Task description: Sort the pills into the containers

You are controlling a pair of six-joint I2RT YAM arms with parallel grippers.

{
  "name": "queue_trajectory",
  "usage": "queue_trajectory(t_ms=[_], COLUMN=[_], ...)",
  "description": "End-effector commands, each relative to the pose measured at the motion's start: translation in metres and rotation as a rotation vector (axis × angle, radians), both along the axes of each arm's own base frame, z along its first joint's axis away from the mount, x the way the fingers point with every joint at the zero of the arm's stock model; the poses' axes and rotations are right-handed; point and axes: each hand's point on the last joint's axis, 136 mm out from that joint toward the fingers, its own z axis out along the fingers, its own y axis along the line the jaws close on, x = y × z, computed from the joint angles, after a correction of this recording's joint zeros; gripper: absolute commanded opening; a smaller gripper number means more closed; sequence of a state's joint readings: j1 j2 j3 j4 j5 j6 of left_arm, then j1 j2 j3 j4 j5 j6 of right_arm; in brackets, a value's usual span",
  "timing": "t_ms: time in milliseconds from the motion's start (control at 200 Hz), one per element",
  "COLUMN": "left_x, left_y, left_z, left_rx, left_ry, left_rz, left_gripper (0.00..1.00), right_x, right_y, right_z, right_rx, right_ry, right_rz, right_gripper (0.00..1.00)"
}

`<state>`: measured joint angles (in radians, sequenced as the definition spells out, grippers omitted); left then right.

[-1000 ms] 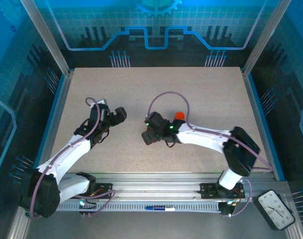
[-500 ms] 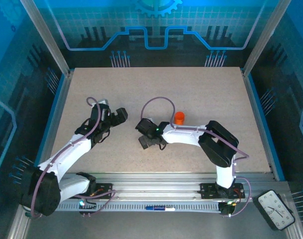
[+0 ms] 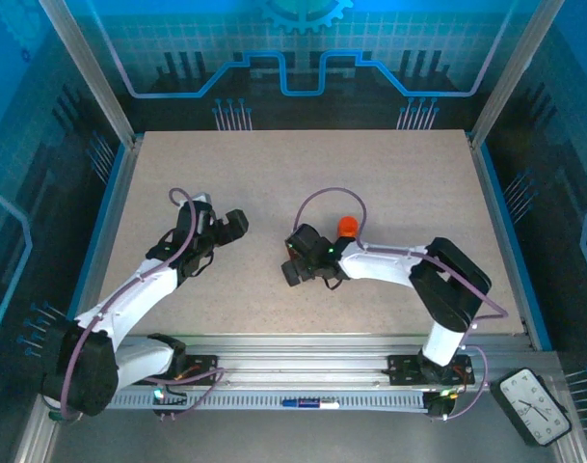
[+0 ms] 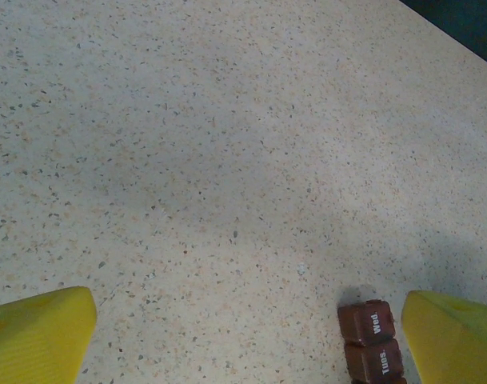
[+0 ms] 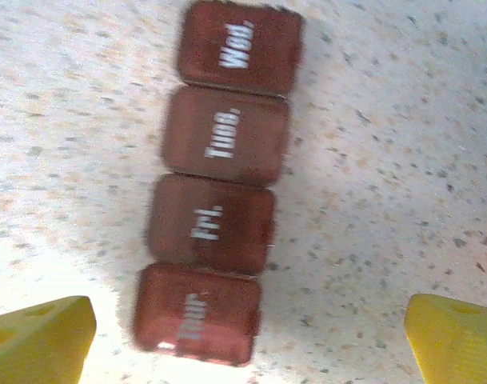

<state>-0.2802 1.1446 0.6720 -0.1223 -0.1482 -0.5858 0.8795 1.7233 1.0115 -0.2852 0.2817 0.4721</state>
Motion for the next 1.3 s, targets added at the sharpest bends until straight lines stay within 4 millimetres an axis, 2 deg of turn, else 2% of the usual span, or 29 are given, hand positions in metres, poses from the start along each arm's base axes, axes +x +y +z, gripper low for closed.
queue_trajectory(t_ms=[0,320,440,580,876,1106,1296], left_x=[0.002,0.005,0.006,0.006,0.005,0.005,0.007], left_y=[-0.007,-0.012,-0.017,-0.02,0.002,0.022,0.046], left_z=[0.005,0.01,0.009,0.009,0.017,0.027,0.037], left_rx=[-0.026,-0.102,-0.11,-0.108,-0.013,-0.027,-0.076], left_ry=[-0.019,-0.015,0.001,0.002,0.002,-0.016,-0.035], left_rz=[-0.022,0.005,-0.015,-0.035,0.024,0.067,0.123], left_gripper=[0.99,0.99,0.99,0.99,0.99,0.99,0.99], right_x=[0.006,0.021,0.019,0.013,0.002,-0.013,-0.027], right_y=[0.018,0.004,0.007,0.01,0.014,0.033,0.068], right_z=[0.019,0.016,0.016,0.006,-0.016,-0.016,-0.006], right_rx=[0.123,0.147,0.19,0.206,0.176,0.205,0.252], right_ry=[-0.037,-0.018,0.021,0.079,0.156,0.185,0.204], right_rz=[0.074,0.058,0.048,0.027,0.0,0.032,0.088], right_gripper=[1.0,1.0,1.0,1.0,1.0,1.0,0.99])
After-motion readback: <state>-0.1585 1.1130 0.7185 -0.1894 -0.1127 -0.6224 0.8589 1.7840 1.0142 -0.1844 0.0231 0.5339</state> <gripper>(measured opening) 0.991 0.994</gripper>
